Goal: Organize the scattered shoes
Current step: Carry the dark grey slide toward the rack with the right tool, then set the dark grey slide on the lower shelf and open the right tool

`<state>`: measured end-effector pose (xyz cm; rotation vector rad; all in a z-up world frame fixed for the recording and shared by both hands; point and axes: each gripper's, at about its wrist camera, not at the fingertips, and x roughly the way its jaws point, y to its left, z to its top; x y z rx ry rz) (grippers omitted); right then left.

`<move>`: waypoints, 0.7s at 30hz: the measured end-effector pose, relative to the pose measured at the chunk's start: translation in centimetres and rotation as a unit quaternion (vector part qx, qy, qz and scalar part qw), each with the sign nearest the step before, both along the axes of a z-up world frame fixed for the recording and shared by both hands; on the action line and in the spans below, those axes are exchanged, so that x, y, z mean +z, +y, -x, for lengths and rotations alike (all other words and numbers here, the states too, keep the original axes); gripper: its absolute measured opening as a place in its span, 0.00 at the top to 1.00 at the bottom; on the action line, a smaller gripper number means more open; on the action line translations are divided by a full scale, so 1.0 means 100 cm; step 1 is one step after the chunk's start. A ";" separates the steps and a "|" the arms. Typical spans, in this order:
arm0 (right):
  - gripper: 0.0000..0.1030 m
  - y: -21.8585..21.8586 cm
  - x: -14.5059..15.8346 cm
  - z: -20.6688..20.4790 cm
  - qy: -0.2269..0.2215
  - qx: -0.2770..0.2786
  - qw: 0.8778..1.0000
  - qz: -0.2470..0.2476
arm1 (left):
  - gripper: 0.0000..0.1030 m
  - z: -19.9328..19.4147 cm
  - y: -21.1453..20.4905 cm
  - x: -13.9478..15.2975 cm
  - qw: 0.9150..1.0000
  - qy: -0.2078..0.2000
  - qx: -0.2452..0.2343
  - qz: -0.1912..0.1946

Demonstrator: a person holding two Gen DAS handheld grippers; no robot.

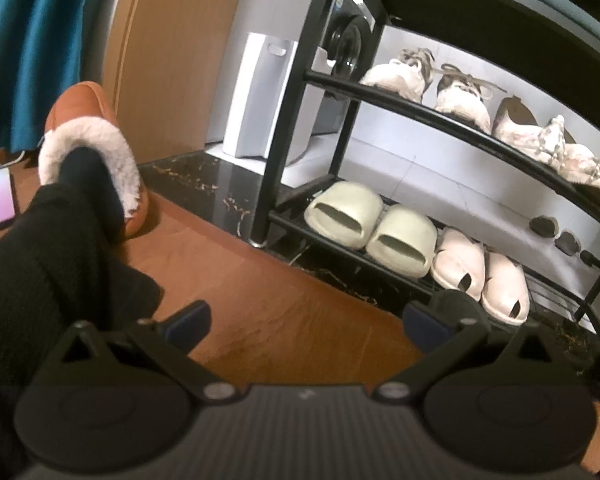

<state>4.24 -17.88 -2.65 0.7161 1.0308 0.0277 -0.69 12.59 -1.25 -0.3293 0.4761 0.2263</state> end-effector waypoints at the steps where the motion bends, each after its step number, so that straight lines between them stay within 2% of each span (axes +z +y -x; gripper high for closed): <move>1: 0.00 0.004 0.009 0.003 -0.041 0.062 0.995 0.064 | 0.01 0.000 -0.001 -0.001 1.000 0.001 -0.003 -0.001; 2: 0.00 0.011 0.013 0.008 -0.090 0.107 0.982 0.129 | 0.01 -0.001 -0.003 -0.001 1.000 0.002 -0.005 -0.002; 3: 0.00 0.018 0.017 0.013 -0.139 0.152 0.959 0.193 | 0.01 -0.001 -0.004 -0.002 1.000 0.003 -0.008 -0.003; 5: 0.00 0.034 0.016 0.021 -0.217 0.237 0.897 0.303 | 0.01 -0.002 -0.007 -0.004 1.000 0.006 -0.013 -0.005; 6: 0.00 0.038 0.012 0.022 -0.234 0.260 0.879 0.324 | 0.01 -0.003 -0.008 -0.004 1.000 0.007 -0.016 -0.006; 7: 0.00 0.048 0.002 0.025 -0.270 0.308 0.836 0.366 | 0.01 -0.003 -0.009 -0.005 1.000 0.008 -0.018 -0.008; 8: 0.00 0.053 -0.006 0.027 -0.292 0.334 0.808 0.389 | 0.01 -0.004 -0.010 -0.006 1.000 0.010 -0.019 -0.010; 10: 0.00 0.059 -0.015 0.022 -0.307 0.346 0.788 0.406 | 0.01 -0.005 -0.014 -0.008 1.000 0.015 -0.022 -0.017; 11: 0.00 0.058 -0.019 0.013 -0.302 0.339 0.797 0.399 | 0.01 -0.005 -0.016 -0.009 0.999 0.017 -0.025 -0.021; 14: 0.00 0.049 -0.028 -0.013 -0.266 0.304 0.840 0.362 | 0.01 -0.007 -0.021 -0.012 0.999 0.022 -0.036 -0.030; 15: 0.00 0.046 -0.029 -0.017 -0.262 0.303 0.849 0.346 | 0.01 -0.007 -0.022 -0.012 0.999 0.021 -0.039 -0.030; 17: 0.00 0.038 -0.034 -0.033 -0.231 0.311 0.877 0.283 | 0.01 -0.008 -0.023 -0.013 0.998 0.022 -0.044 -0.031; 20: 0.00 0.032 -0.036 -0.049 -0.209 0.309 0.894 0.248 | 0.01 -0.008 -0.024 -0.014 0.998 0.024 -0.047 -0.032; 21: 0.00 0.034 -0.037 -0.052 -0.208 0.313 0.892 0.249 | 0.01 -0.007 -0.023 -0.014 0.998 0.024 -0.046 -0.032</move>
